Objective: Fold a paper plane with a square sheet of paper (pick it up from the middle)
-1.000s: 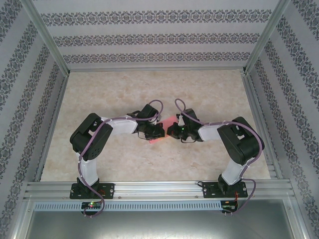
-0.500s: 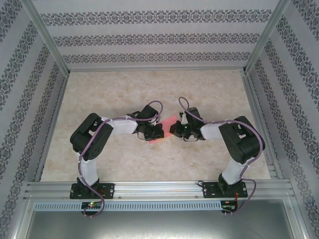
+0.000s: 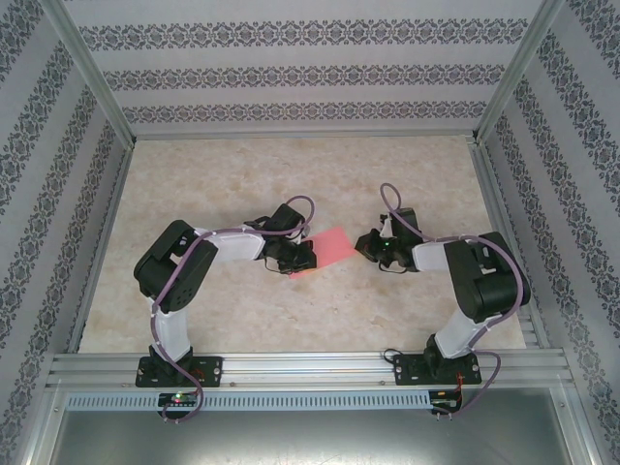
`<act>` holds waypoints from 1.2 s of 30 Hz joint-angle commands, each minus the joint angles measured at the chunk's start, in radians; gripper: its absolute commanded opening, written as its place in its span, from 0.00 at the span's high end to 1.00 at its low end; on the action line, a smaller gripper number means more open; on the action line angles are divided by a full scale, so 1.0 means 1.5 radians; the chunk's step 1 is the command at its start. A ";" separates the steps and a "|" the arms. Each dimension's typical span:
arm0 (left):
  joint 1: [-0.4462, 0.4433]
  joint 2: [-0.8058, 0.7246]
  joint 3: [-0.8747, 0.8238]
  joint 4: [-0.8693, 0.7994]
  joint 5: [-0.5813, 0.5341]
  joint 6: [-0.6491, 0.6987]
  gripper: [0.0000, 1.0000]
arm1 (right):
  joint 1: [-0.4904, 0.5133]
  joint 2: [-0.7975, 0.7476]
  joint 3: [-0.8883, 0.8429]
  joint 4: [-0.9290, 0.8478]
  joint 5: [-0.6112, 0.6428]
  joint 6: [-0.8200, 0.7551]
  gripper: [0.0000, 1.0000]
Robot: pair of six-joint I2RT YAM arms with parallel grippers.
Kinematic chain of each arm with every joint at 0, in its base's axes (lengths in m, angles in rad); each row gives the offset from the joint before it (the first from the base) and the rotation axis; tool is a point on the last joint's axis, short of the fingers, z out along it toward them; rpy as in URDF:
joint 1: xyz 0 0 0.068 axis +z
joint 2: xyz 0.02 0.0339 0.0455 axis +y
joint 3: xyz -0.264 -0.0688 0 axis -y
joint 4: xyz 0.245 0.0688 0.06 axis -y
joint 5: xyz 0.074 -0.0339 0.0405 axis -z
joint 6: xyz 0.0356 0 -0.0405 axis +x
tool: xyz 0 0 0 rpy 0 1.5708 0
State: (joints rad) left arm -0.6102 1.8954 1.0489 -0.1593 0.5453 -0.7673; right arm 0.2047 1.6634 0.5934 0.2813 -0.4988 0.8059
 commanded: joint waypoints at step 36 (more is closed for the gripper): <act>-0.036 -0.014 -0.113 0.308 -0.126 -0.254 1.00 | 0.194 0.106 0.025 0.110 0.040 0.138 1.00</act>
State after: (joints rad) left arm -0.6437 1.8439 0.9161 0.1993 0.4088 -1.0489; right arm 0.4889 1.7844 0.6559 0.4488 -0.4568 1.0012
